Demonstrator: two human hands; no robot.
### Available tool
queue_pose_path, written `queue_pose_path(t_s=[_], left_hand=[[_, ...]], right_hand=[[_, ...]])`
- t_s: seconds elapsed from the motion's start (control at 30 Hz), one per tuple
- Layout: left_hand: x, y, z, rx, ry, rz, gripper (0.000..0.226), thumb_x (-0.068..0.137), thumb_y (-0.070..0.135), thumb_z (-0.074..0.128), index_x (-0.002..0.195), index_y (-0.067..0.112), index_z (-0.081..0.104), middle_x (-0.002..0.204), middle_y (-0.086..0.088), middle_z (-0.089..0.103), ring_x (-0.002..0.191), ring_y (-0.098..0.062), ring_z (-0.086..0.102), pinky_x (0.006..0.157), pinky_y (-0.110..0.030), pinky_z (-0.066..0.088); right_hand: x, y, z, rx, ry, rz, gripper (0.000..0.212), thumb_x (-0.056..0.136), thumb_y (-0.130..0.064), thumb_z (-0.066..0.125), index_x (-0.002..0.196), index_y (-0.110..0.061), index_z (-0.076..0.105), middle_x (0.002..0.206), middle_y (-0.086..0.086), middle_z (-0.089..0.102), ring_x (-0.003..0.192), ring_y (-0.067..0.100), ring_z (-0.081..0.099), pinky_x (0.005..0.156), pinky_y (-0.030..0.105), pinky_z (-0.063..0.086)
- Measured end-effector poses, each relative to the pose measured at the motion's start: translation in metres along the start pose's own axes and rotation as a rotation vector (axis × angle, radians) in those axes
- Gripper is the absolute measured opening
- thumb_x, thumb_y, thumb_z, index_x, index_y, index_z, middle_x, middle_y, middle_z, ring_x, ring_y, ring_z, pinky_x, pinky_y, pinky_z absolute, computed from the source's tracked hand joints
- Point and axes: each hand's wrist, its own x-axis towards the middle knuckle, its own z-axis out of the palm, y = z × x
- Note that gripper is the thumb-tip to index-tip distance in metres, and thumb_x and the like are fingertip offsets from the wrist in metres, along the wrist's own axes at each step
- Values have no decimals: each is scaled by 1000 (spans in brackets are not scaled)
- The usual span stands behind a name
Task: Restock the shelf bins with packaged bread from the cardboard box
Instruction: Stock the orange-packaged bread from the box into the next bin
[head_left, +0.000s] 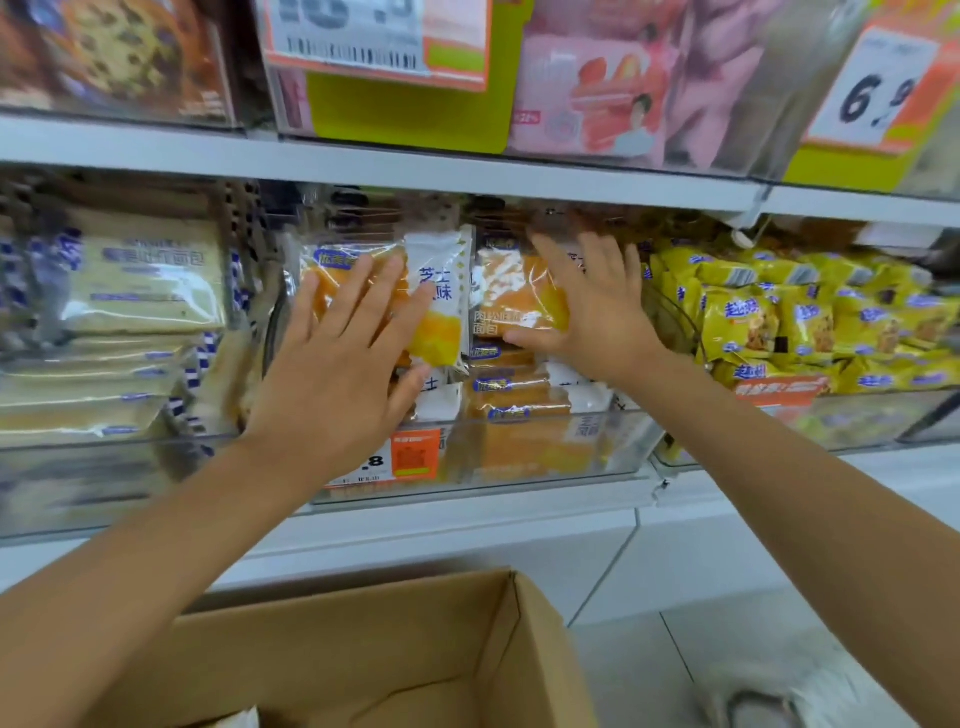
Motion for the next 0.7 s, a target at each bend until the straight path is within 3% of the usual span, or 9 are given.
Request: queue_pose_path(t_s=[0.13, 0.27, 0.43, 0.53, 0.6, 0.7], left_hand=[[0, 0, 0, -9, 4, 5, 64, 101, 51, 20, 157, 22, 17, 165, -8, 11, 153, -25, 6, 120, -57, 11], [0, 0, 1, -20, 18, 13, 64, 101, 51, 20, 157, 21, 18, 165, -8, 12, 153, -26, 7, 120, -58, 12], [-1, 0, 1, -31, 15, 16, 63, 101, 49, 22, 157, 21, 19, 165, -9, 13, 152, -26, 8, 120, -58, 12], [1, -1, 1, -71, 14, 7, 62, 101, 47, 26, 157, 23, 18, 165, -7, 11, 153, -25, 7, 121, -56, 9], [2, -1, -2, -111, 15, 8, 61, 102, 45, 33, 157, 24, 17, 165, -8, 8, 153, -26, 4, 121, -55, 9], [-1, 1, -15, -239, -9, -27, 69, 99, 40, 49, 157, 24, 17, 166, -7, 2, 153, -26, -2, 122, -52, 10]], right_hand=[[34, 1, -1, -11, -170, -52, 99, 78, -67, 63, 155, -38, 7, 162, 12, 8, 146, 39, 9, 118, 57, 14], [40, 5, 12, -33, -148, -108, 98, 79, -67, 60, 154, -40, 3, 163, 10, 3, 149, 36, -1, 118, 57, 14], [29, 14, 14, -42, -161, -84, 103, 75, -75, 56, 154, -42, -1, 164, 4, -5, 150, 31, -8, 116, 63, 3], [19, 5, 1, -31, -117, -33, 102, 73, -79, 55, 154, -42, 4, 163, 6, 8, 150, 30, 2, 113, 63, -6], [4, -6, -6, 5, -64, -29, 95, 77, -76, 53, 154, -39, 13, 157, 9, 23, 148, 29, 13, 115, 61, -7], [-21, -31, -13, 68, -35, -43, 85, 81, -71, 54, 153, -38, 22, 158, 5, 27, 148, 24, 18, 118, 56, -4]])
